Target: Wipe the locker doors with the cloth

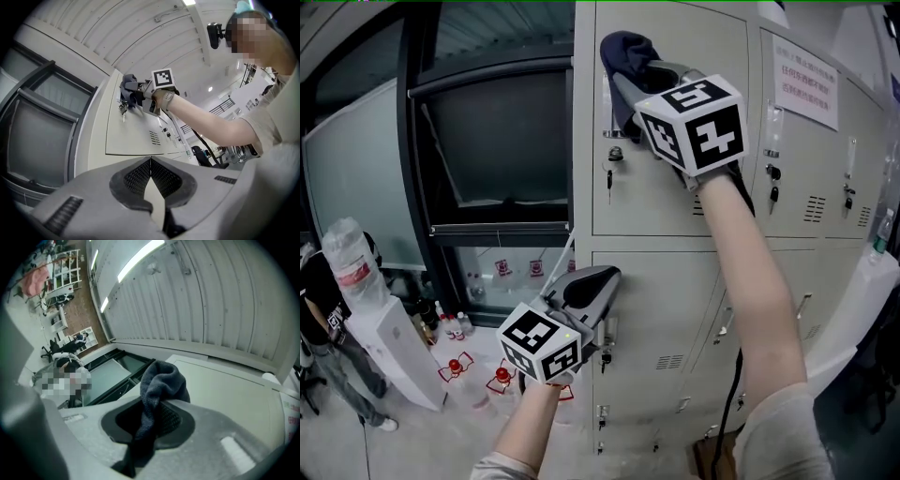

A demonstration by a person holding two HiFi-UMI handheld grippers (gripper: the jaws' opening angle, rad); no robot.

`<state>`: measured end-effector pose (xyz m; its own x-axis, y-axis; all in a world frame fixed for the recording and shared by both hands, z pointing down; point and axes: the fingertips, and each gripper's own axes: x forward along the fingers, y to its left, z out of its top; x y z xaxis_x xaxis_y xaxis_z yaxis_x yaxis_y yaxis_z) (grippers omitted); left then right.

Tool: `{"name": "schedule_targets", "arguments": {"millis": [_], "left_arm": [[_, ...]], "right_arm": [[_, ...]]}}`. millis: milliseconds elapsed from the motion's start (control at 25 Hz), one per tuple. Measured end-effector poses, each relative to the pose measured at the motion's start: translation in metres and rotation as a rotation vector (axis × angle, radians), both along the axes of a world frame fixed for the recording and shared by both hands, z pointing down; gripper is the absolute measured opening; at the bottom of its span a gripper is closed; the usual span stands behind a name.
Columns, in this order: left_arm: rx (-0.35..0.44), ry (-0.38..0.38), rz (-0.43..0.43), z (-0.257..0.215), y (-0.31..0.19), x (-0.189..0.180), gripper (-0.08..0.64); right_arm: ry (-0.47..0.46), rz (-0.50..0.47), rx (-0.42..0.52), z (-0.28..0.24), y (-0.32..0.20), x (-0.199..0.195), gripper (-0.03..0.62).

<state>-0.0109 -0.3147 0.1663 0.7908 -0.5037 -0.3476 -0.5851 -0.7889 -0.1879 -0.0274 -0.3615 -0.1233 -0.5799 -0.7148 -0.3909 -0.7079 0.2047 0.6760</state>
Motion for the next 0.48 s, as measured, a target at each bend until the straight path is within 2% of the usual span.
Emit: {"name": "schedule_targets", "arguments": {"millis": [160, 480], "left_arm": [[-0.006, 0.005, -0.011, 0.001, -0.005, -0.005, -0.002], [-0.011, 0.006, -0.011, 0.003, -0.013, -0.001, -0.002]], "right_arm": [[0.076, 0.089, 0.081, 0.006, -0.005, -0.005, 0.057], [0.012, 0.072, 0.08, 0.002, -0.008, 0.036, 0.057]]}}
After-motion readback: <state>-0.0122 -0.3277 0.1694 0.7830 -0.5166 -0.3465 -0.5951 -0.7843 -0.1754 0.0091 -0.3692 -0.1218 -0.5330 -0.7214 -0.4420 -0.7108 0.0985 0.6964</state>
